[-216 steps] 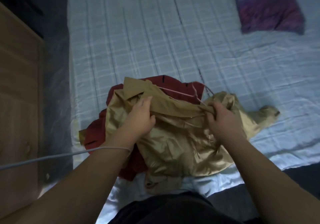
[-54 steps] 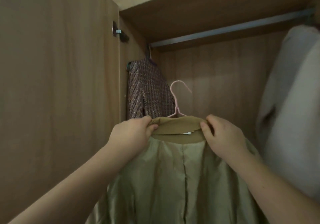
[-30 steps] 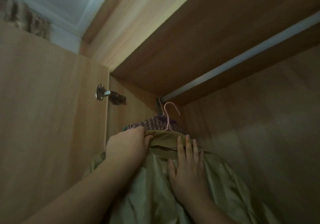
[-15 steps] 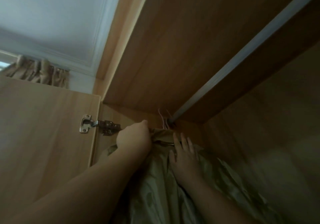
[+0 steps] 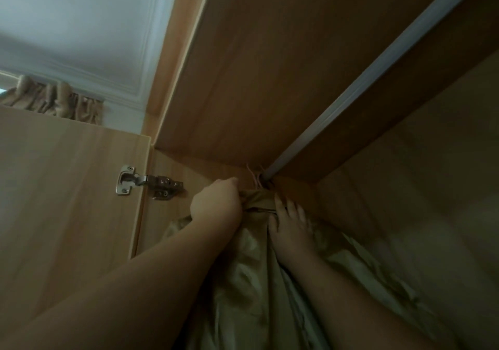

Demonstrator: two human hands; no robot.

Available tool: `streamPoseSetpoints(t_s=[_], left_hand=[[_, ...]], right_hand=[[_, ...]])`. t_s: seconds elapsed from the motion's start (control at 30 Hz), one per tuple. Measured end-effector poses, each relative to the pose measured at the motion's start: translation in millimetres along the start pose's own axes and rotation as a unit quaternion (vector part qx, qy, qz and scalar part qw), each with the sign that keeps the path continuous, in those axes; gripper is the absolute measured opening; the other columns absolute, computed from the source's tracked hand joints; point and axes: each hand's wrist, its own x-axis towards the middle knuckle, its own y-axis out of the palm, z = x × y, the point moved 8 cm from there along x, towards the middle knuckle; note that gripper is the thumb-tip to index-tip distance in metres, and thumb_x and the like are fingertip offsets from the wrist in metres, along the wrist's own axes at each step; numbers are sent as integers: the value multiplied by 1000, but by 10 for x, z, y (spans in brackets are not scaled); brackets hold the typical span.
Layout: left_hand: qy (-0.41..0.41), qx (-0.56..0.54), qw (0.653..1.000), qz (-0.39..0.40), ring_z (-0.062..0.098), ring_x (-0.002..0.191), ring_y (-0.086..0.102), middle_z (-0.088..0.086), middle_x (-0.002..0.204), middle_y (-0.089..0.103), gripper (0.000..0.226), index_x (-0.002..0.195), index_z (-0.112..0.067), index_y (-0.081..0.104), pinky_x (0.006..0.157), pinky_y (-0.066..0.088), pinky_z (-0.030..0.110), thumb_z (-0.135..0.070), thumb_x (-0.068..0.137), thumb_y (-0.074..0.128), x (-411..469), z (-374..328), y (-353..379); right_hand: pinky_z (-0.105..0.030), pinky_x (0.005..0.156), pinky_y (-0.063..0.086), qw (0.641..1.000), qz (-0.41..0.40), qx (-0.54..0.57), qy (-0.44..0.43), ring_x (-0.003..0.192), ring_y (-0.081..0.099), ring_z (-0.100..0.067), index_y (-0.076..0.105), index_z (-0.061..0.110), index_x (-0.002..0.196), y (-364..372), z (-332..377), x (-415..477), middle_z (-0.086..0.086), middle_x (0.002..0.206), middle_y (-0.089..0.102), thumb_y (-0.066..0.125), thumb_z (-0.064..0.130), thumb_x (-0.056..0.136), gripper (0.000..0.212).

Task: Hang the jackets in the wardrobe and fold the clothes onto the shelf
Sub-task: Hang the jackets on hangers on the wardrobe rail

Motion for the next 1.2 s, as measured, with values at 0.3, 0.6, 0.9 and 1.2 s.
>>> streamPoseSetpoints(t_s=[0.3,0.6,0.9,1.2], left_hand=[[110,65,991,-46,25,105,52,0,110,57,19,106,-27,54,78,43,38,-39,98,41,-351,-228,-7],[274,73,946,153,20,152,15,-5,161,30,56,150,-39,34,123,-1,50,-60,99,24,-1627,-96,19],[168,9,969,179,22,144,37,-4,154,45,55,145,-38,45,118,29,51,-57,94,37,-3248,828,-954],[-19,63,952,300,25,146,34,0,155,42,59,148,-32,39,117,33,45,-48,91,46,-5255,2656,-2574]], right_hand=[[-46,121,15,1000,-7,-6,6,152,5,-21,3,33,157,82,-229,-403,1,166,7,0,56,83,78],[-44,120,20,999,39,-13,-6,151,15,-21,17,29,157,95,-327,-1162,-1,164,20,4,58,92,73],[-25,121,13,975,137,173,33,146,20,-4,28,25,154,-657,930,-3035,9,160,27,25,53,96,64],[-41,119,23,951,234,200,-33,144,33,-29,38,18,151,-1019,3472,-5231,-7,156,36,39,43,92,64]])
